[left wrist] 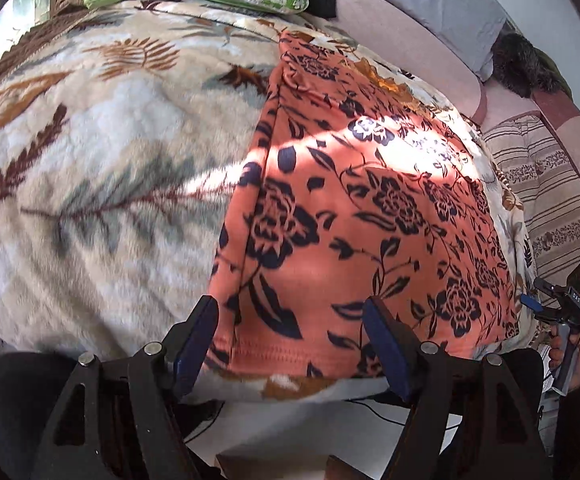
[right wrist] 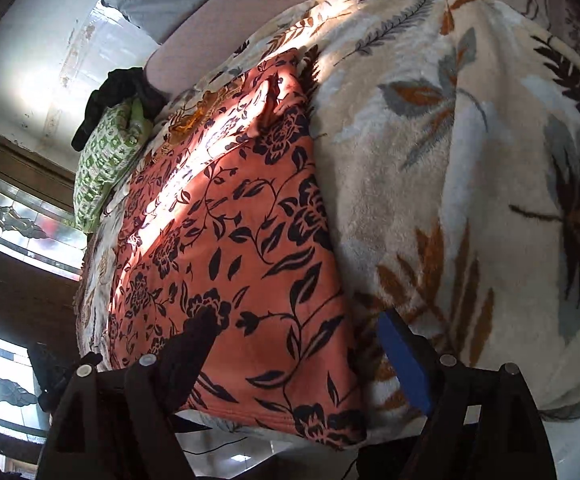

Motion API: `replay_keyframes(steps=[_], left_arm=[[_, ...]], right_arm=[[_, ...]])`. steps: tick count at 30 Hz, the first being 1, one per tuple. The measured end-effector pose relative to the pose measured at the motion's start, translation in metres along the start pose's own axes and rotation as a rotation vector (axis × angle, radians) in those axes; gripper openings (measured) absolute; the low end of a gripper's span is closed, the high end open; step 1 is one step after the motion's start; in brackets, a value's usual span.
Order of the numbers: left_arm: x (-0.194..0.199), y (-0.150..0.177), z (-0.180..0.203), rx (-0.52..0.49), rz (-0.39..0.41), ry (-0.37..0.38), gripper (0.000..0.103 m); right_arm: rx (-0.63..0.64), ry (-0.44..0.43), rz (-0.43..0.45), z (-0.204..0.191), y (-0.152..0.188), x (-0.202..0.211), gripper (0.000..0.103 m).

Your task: Fold small clothes

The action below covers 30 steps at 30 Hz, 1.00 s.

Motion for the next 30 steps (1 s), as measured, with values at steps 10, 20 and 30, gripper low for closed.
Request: replay_keyframes(steps=[10,20,30], left_arm=[[-0.009,0.018,-0.011,0.129,-0.012,0.049,0.075],[0.005,0.012,-0.004,0.058,0.103,-0.054,0.075],[-0.020,0.014,-0.013,0.050,-0.013,-0.068,0.019]], right_arm=[[-0.012,-0.064,-0.063,0.012,0.029,-0.019,0.080],[0.005,-0.088,-0.074,0.012,0.038,-0.019,0.066],[0.028,-0.147,-0.106,0.007,0.039,-0.023,0.061]])
Point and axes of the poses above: each gripper's, at about its wrist camera, not at the fingertips, and x roughly against the way its jaws point, z to its right, y to its underside, the point moved 2 cm from there along -x, roughly the way its jaws point, and after that the axes turned 2 degrees about y, right-handed, at the moved point
